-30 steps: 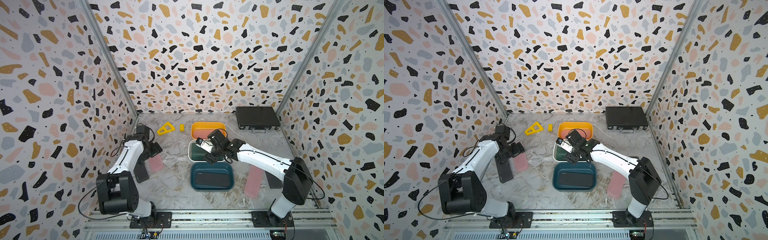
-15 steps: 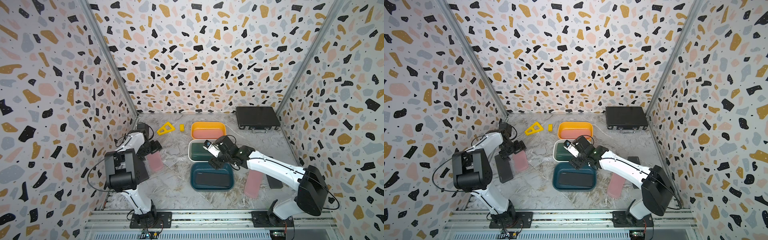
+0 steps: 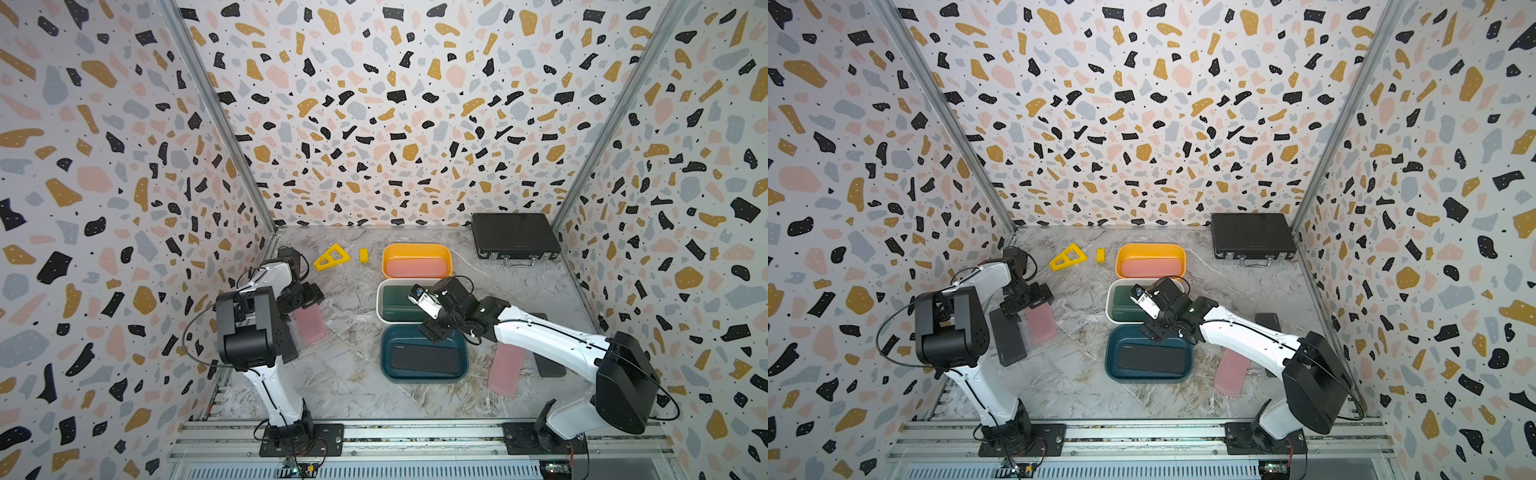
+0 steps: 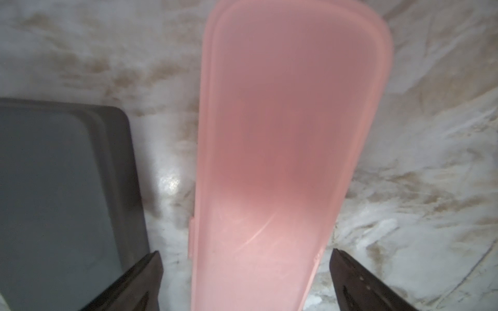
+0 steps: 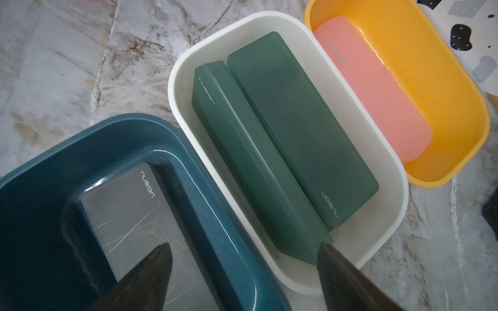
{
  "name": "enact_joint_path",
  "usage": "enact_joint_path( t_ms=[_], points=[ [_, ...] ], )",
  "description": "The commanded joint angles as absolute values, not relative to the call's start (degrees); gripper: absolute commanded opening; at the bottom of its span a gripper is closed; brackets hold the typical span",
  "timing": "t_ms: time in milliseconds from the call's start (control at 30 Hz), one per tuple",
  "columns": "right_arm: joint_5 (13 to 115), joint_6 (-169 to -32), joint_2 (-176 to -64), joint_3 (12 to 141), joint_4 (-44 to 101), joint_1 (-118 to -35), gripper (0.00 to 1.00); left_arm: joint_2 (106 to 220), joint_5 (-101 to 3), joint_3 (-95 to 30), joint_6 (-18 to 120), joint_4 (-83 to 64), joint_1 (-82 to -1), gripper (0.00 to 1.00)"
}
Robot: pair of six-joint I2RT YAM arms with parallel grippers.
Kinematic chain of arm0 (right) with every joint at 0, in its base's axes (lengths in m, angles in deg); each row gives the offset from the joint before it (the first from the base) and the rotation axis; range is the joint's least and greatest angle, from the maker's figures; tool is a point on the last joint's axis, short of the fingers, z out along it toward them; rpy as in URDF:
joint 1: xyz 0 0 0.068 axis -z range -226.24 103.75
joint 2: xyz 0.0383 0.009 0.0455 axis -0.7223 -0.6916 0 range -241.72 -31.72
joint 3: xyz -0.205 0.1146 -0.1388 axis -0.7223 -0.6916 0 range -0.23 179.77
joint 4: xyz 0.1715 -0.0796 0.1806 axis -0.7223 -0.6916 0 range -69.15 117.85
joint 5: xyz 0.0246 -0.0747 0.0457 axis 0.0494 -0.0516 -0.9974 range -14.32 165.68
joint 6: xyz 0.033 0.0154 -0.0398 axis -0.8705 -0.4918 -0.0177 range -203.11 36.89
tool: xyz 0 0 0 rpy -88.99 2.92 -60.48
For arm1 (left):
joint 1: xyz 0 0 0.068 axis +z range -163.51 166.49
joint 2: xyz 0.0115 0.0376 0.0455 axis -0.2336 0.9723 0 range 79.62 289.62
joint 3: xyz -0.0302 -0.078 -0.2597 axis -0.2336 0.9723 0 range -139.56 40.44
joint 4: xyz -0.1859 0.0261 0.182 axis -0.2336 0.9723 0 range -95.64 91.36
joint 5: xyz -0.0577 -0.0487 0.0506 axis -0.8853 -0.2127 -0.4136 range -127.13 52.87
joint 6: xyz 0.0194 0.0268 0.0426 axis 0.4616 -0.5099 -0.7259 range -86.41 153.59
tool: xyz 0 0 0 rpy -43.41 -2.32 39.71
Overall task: Place the pencil cases by color into the storage box
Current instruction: Pick up the pencil case from the center of the board.
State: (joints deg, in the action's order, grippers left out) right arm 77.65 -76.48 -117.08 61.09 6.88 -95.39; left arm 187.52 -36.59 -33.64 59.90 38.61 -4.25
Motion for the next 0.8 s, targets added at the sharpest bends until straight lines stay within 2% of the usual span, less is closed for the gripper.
enact_joint_path(
  t_ms=[0,400,600,767],
  points=[
    [77.87,-77.53,-114.51,61.01,7.2,-95.63,0.89,188.45,-35.9,-35.32,59.51,38.01,-4.15,1.0],
    [77.72,-78.42,-114.47,61.5,6.7,-95.6,0.89,190.62,-36.86,-34.93,59.44,36.98,-4.13,0.99],
    [77.57,-79.09,-113.74,61.5,6.58,-95.64,0.89,190.8,-38.07,-34.31,59.36,36.79,-4.15,0.91],
    [77.59,-79.59,-112.96,61.36,6.19,-95.64,0.89,190.89,-38.48,-33.72,59.34,36.9,-4.11,0.81]
  ],
)
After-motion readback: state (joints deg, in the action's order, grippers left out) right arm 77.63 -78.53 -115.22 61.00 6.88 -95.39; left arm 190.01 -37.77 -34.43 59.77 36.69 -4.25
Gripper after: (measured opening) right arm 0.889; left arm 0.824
